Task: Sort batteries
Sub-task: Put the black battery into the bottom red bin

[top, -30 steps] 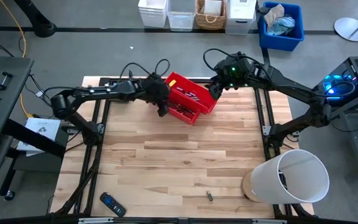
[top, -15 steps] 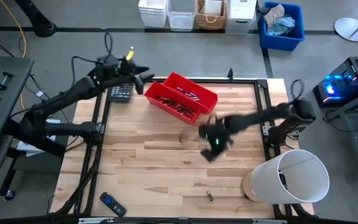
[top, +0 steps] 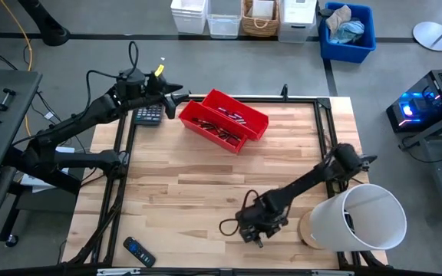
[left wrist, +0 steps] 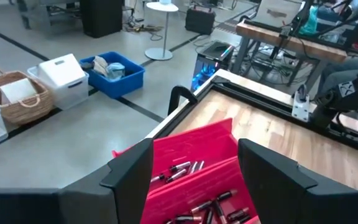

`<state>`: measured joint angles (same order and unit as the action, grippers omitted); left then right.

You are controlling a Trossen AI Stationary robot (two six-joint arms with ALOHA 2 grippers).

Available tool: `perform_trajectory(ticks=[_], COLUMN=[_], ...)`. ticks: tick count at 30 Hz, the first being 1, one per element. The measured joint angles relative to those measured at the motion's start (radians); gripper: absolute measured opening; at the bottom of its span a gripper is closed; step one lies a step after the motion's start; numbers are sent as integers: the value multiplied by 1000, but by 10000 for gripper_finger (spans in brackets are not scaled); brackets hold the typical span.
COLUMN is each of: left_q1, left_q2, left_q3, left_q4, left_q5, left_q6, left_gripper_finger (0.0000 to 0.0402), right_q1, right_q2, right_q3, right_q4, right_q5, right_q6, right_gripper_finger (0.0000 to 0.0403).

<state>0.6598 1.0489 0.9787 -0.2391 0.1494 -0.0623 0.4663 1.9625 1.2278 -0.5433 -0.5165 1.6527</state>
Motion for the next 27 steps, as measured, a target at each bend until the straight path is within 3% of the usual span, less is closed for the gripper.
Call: perform_trajectory(ticks=[9, 11, 15, 16, 21, 23, 27], left_q1=[0, 0, 1, 1, 2, 2, 2], left_q2=[0, 0, 0, 0, -3, -8, -36], left_q3=[0, 0, 0, 0, 0, 0, 0], left_q4=[-9, -13, -3, 2, -3, -3, 7], left_q5=[1, 1, -2, -2, -2, -2, -2], left_q6=[73, 74, 75, 77, 171, 188, 168], left_gripper_finger=[227, 227, 227, 227, 227, 227, 227], right_q1=[24, 26, 11, 0, -102, -161, -323], right_q2=[186, 209, 217, 213, 167, 128, 9], right_q3=[162, 186, 193, 193, 184, 181, 175], right_q4=[-114, -172, -267, -283, -392, -453, -569], right_q5=[-17, -16, 3, 14, 67, 190, 566], right_q6=[-21, -81, -192, -235, -463, -544, -676], right_gripper_finger=[213, 184, 51, 33, 40, 35, 35])
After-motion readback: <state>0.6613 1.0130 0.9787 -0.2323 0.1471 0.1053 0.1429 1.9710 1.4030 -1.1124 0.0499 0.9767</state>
